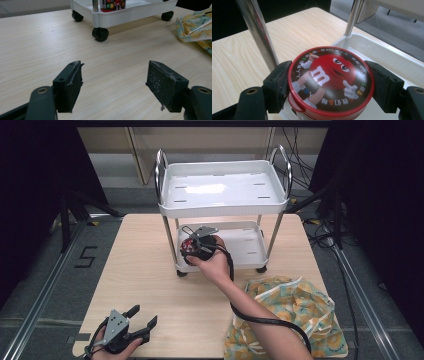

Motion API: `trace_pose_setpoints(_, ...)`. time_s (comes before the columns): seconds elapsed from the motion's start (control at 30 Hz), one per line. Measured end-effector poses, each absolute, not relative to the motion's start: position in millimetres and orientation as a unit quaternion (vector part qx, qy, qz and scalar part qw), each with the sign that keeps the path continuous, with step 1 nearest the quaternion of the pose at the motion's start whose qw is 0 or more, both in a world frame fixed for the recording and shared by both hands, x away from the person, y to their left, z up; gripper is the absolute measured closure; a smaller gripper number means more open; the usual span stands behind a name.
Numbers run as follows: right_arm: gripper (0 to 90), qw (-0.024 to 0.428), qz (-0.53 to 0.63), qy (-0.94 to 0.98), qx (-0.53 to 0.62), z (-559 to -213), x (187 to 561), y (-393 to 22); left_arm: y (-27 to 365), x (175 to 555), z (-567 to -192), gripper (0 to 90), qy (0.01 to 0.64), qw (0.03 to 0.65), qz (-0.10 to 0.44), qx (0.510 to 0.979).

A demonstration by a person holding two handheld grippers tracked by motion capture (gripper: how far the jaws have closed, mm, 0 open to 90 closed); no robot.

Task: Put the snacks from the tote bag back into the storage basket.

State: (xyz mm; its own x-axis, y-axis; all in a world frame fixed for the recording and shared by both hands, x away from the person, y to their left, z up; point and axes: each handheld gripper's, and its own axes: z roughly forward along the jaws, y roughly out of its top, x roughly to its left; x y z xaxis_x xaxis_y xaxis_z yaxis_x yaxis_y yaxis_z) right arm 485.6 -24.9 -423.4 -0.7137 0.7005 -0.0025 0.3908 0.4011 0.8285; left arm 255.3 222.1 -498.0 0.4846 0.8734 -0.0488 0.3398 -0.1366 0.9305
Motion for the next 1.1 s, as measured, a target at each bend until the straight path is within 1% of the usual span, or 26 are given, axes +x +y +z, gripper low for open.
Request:
trace_pose_setpoints(0.03, 26.8, 0.192, 0.429, 0.815, 0.34, -425.7, 487.7, -23.9, 222.1, 255.4, -498.0, 27.9, 0.43, 0.496, 0.269, 0.705)
trace_pose_setpoints(0.13, 26.8, 0.188, 0.428, 0.816, 0.339, -427.2, 488.4, -23.6, 222.2, 255.3, -498.0, 27.9, 0.43, 0.496, 0.269, 0.705)
trace_pose_setpoints(0.17, 26.8, 0.18, 0.43, 0.82, 0.333, -426.6, 487.1, -23.9, 222.3, 255.2, -498.0, 27.9, 0.431, 0.496, 0.269, 0.704)
trace_pose_setpoints(0.2, 26.8, 0.192, 0.425, 0.816, 0.341, -428.8, 489.1, -22.9, 222.4, 255.3, -498.1, 27.9, 0.431, 0.496, 0.269, 0.704)
trace_pose_setpoints(0.27, 26.8, 0.188, 0.423, 0.817, 0.343, -430.5, 489.2, -22.3, 222.5, 255.3, -498.1, 27.9, 0.43, 0.496, 0.269, 0.705)
trace_pose_setpoints(0.33, 26.8, 0.201, 0.417, 0.819, 0.338, -434.2, 491.1, -22.4, 222.3, 255.2, -498.1, 27.9, 0.43, 0.496, 0.269, 0.704)
trace_pose_setpoints(0.37, 26.8, 0.201, 0.414, 0.82, 0.339, -435.5, 491.3, -22.5, 222.4, 255.2, -498.1, 27.9, 0.43, 0.496, 0.269, 0.705)
trace_pose_setpoints(0.43, 26.8, 0.186, 0.417, 0.821, 0.343, -437.1, 490.3, -22.4, 222.3, 255.3, -498.1, 27.9, 0.43, 0.496, 0.269, 0.705)
trace_pose_setpoints(0.47, 26.7, 0.2, 0.408, 0.824, 0.338, -439.6, 491.8, -23.1, 222.4, 255.3, -498.1, 27.9, 0.43, 0.496, 0.269, 0.705)
trace_pose_setpoints(0.5, 26.7, 0.19, 0.411, 0.824, 0.34, -439.5, 490.6, -23.0, 222.3, 255.3, -498.2, 27.9, 0.43, 0.496, 0.269, 0.705)
trace_pose_setpoints(0.53, 26.7, 0.196, 0.408, 0.824, 0.342, -441.4, 492.0, -23.0, 222.4, 255.5, -498.2, 27.9, 0.43, 0.496, 0.268, 0.706)
trace_pose_setpoints(0.63, 26.7, 0.182, 0.414, 0.828, 0.333, -442.3, 489.7, -22.6, 222.2, 255.5, -498.2, 28.0, 0.43, 0.496, 0.268, 0.706)
trace_pose_setpoints(0.67, 26.7, 0.168, 0.417, 0.827, 0.337, -441.4, 488.7, -22.6, 222.3, 255.5, -498.2, 28.0, 0.43, 0.495, 0.268, 0.706)
trace_pose_setpoints(0.7, 26.6, 0.168, 0.416, 0.827, 0.338, -441.6, 488.7, -22.5, 222.1, 255.4, -498.2, 27.9, 0.431, 0.496, 0.269, 0.705)
trace_pose_setpoints(0.73, 26.6, 0.194, 0.407, 0.827, 0.337, -444.6, 491.4, -21.9, 222.2, 255.4, -498.2, 27.9, 0.43, 0.495, 0.269, 0.705)
trace_pose_setpoints(0.87, 26.4, 0.189, 0.401, 0.831, 0.336, -445.2, 489.2, -19.7, 222.5, 255.4, -498.2, 27.9, 0.429, 0.495, 0.268, 0.706)
trace_pose_setpoints(0.93, 25.4, 0.189, 0.398, 0.832, 0.338, -444.3, 488.7, -19.6, 222.3, 255.3, -498.2, 27.9, 0.43, 0.495, 0.269, 0.706)
trace_pose_setpoints(0.97, 23.8, 0.182, 0.401, 0.83, 0.342, -443.4, 487.1, -19.4, 222.2, 255.2, -498.1, 27.9, 0.43, 0.495, 0.269, 0.706)
trace_pose_setpoints(1.1, 19.6, 0.182, 0.396, 0.833, 0.34, -439.7, 485.3, -21.8, 222.1, 255.3, -498.2, 27.9, 0.43, 0.495, 0.269, 0.706)
